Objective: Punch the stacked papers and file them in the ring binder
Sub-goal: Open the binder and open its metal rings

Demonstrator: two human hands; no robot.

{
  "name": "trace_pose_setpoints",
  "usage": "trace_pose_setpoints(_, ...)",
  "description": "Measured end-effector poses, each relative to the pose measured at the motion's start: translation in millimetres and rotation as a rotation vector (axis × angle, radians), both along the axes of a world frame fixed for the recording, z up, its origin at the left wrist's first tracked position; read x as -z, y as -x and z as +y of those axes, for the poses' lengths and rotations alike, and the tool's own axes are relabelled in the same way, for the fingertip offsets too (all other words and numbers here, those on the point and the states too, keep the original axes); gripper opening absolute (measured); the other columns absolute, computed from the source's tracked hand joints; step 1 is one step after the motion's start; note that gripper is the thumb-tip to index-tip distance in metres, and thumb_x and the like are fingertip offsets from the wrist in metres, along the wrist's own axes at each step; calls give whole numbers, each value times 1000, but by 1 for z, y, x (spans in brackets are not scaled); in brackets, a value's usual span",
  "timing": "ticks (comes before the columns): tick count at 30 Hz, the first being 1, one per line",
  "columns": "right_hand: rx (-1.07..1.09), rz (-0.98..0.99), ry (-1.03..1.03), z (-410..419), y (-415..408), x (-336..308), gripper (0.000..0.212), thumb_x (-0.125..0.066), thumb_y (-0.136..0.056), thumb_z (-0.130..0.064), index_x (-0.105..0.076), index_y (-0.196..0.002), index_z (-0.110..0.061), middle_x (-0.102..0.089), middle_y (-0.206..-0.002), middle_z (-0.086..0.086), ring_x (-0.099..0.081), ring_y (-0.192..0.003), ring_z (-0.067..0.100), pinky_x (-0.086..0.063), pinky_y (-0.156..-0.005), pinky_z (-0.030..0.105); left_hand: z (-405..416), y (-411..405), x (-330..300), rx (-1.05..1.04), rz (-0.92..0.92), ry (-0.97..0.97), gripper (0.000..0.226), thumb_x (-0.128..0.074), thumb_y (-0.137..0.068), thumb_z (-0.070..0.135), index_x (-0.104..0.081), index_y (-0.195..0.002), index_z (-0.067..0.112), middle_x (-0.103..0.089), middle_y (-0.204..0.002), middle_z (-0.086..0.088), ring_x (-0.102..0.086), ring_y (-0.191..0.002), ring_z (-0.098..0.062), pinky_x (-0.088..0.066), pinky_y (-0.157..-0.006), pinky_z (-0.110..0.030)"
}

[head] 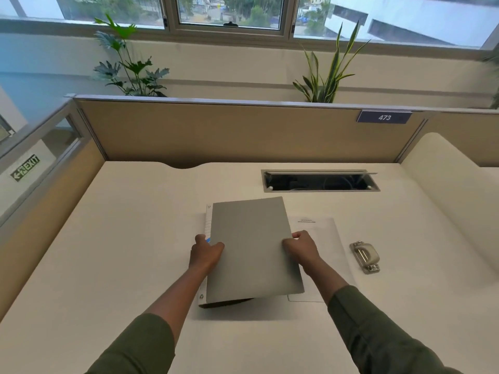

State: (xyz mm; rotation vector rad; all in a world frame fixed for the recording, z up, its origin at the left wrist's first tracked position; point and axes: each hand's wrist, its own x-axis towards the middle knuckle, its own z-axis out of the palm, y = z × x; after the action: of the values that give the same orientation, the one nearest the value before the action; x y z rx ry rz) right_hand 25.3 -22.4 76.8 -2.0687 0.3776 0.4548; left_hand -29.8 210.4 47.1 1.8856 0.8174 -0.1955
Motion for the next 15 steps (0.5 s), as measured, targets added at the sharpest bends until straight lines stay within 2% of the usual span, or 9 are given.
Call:
trace_pose_setpoints(2, 3, -27, -39, -3, -5, -6, 16, -57, -84, -23, -50, -94, -13, -57, -91, 2, -56, -83, 19, -42, -62, 30, -1, 1, 0, 18, 12, 35, 65, -58, -88, 28, -27, -144, 12, -48, -135, -11, -49, -98, -23, -41, -80, -32)
trace_pose_setpoints(4, 3, -71, -55, -6, -9, -13, 14, -57, -84, -24, -47, -77, -15, -52, -78, 1, -51, -71, 18, -39, -59, 29, -4, 4, -2, 36, 28, 46, 65, -56, -90, 30, -28, -144, 11, -49, -127, -9, -48, -96, -22, -40, -80, -32)
trace_pose_setpoints(6, -1, -108, -80, -4, -11, -21, 13, -56, -85, -24, -55, -82, -12, -58, -84, 2, -55, -77, 19, -45, -66, 31, -8, 5, -6, 64, 60, 8, 63, -52, -91, 34, -28, -144, 10, -49, -124, -9, -50, -98, -24, -41, -83, -32)
trace_pose_setpoints(8, -24, -141, -98, -1, -12, -30, 17, -56, -87, -24, -61, -95, -10, -62, -91, 2, -59, -85, 19, -48, -74, 33, -16, -1, -16, 73, 91, -99, 63, -47, -92, 41, -29, -142, 7, -48, -136, -15, -52, -111, -31, -44, -90, -36)
trace_pose_setpoints(10, -63, -187, -112, 5, -10, -40, 11, -56, -89, -21, -62, -93, -13, -63, -90, -1, -60, -87, 18, -51, -78, 34, -32, -13, -35, 82, 65, -179, 69, -41, -91, 52, -33, -142, 6, -46, -141, -18, -49, -122, -36, -43, -97, -39)
trace_pose_setpoints(13, -125, -262, -127, 17, -3, -56, 12, -53, -92, -19, -61, -84, -22, -63, -87, -6, -62, -88, 16, -54, -81, 34, -66, -30, -79, 156, 3, -180, 76, -34, -89, 66, -40, -142, 11, -45, -144, -15, -47, -126, -36, -41, -98, -43)
trace_pose_setpoints(15, -177, -313, -128, 25, 1, -64, 15, -51, -94, -19, -65, -97, -20, -64, -93, -4, -62, -89, 15, -54, -77, 30, -85, -41, -107, 157, 49, -128, 77, -36, -88, 69, -39, -143, 15, -41, -147, -15, -44, -128, -38, -42, -98, -49)
